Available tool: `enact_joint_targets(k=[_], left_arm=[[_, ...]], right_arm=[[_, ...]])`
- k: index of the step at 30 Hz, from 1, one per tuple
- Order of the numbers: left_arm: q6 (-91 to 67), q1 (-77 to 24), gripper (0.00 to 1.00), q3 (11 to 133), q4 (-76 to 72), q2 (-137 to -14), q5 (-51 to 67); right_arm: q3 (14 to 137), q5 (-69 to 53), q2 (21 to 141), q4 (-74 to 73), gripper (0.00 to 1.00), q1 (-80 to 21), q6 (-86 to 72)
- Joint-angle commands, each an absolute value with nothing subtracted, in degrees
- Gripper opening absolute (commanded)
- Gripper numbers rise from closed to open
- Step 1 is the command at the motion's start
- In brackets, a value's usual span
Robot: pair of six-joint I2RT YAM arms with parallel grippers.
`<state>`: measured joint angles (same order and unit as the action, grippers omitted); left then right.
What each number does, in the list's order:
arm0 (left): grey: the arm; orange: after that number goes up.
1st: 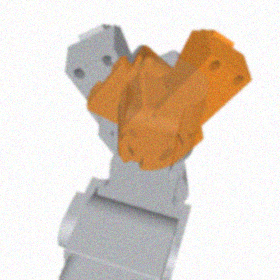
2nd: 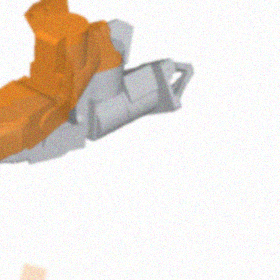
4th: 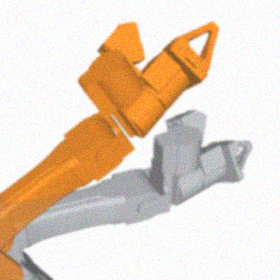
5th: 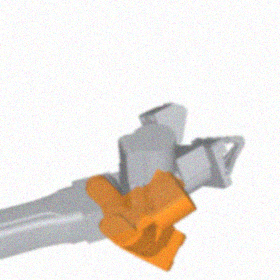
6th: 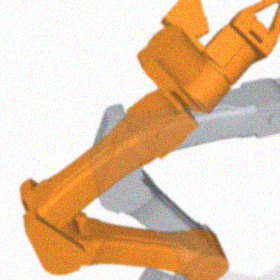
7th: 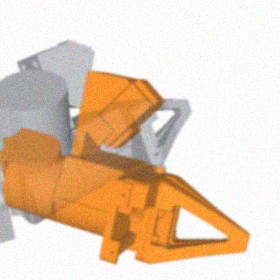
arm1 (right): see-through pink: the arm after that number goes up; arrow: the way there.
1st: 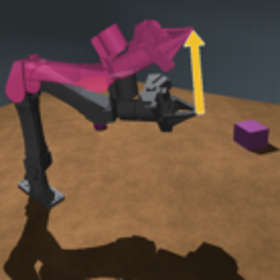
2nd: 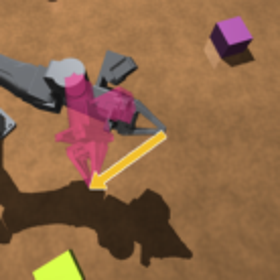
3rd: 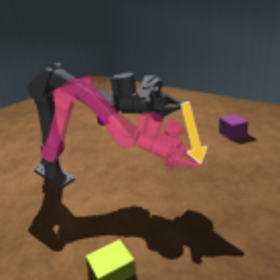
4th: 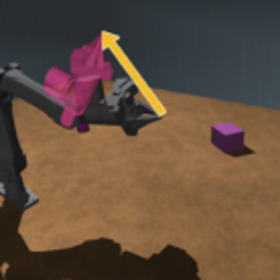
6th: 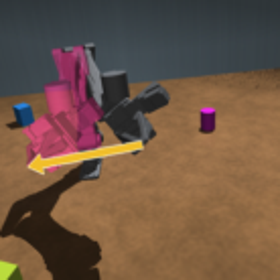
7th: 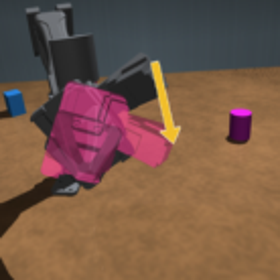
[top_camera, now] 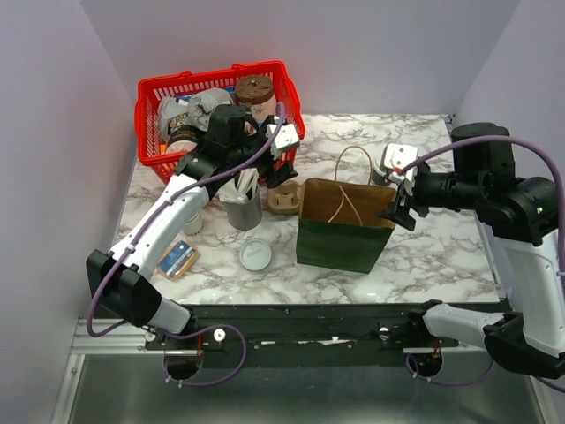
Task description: Pack the takeout coffee
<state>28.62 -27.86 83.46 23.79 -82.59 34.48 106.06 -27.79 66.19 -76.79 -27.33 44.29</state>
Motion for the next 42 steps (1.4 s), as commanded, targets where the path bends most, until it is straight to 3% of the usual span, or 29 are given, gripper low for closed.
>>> enact_joint_targets(k=[1,6,12,17,25,29,33,37,42], left_arm=[[23.7,-27.7,0.88,87.5,24.8,-84.6,44.2],[21.2,-29.4,0.87,83.2,23.3,-81.1,50.3],[38.7,-32.1,0.86,80.4,36.5,-78.4,48.2],[26.7,-32.3,0.82,71.9,29.5,-72.8,38.4],[25.2,-32.9,0.81,56.5,23.9,-58.8,38.9],[17.9,-33.0,0.87,53.8,12.7,-55.2,36.1],[12.1,-33.5,0.87,62.7,9.2,-58.8,35.4],[11.4,-33.5,0.87,66.9,12.3,-57.8,35.3],[19.3,-34.4,0.84,56.0,21.5,-53.0,41.3]], right_arm=[[104.6,-24.5,68.8,-78.0,0.81,-25.6,39.1],[103.4,-30.1,74.7,-74.1,0.77,-15.2,38.1],[104.9,-33.5,80.2,-77.6,0.76,-10.1,44.8],[102.1,-36.3,78.3,-75.0,0.75,-7.8,45.5],[103.0,-39.6,82.5,-65.8,0.71,1.2,39.6],[96.5,-42.8,86.1,-60.0,0.7,1.2,38.9],[95.4,-48.7,91.1,-57.1,0.69,0.8,36.1],[95.4,-48.5,94.8,-58.4,0.69,0.4,38.5],[92.3,-46.3,97.5,-60.9,0.67,0.4,41.7]])
